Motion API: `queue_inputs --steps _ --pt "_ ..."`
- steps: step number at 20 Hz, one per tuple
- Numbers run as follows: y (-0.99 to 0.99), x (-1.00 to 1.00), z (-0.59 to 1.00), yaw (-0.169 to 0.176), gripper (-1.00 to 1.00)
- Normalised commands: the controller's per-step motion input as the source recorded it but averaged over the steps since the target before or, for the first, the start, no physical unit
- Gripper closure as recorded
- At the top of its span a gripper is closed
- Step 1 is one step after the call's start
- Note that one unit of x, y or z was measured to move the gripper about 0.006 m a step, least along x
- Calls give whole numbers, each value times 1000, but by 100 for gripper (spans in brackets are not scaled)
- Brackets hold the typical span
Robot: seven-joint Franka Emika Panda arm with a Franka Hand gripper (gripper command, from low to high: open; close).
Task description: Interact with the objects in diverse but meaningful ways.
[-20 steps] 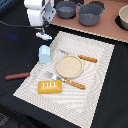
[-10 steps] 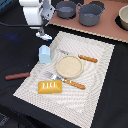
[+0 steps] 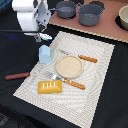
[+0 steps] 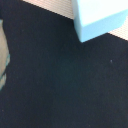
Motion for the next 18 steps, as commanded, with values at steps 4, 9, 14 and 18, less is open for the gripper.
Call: queue_inputs --steps 4,9,14,18 --pt "-493 615 61 5 -100" --pt "-286 689 31 2 -100" --pt "-35 641 -6 43 -100" --pt "-5 443 -158 89 -100"
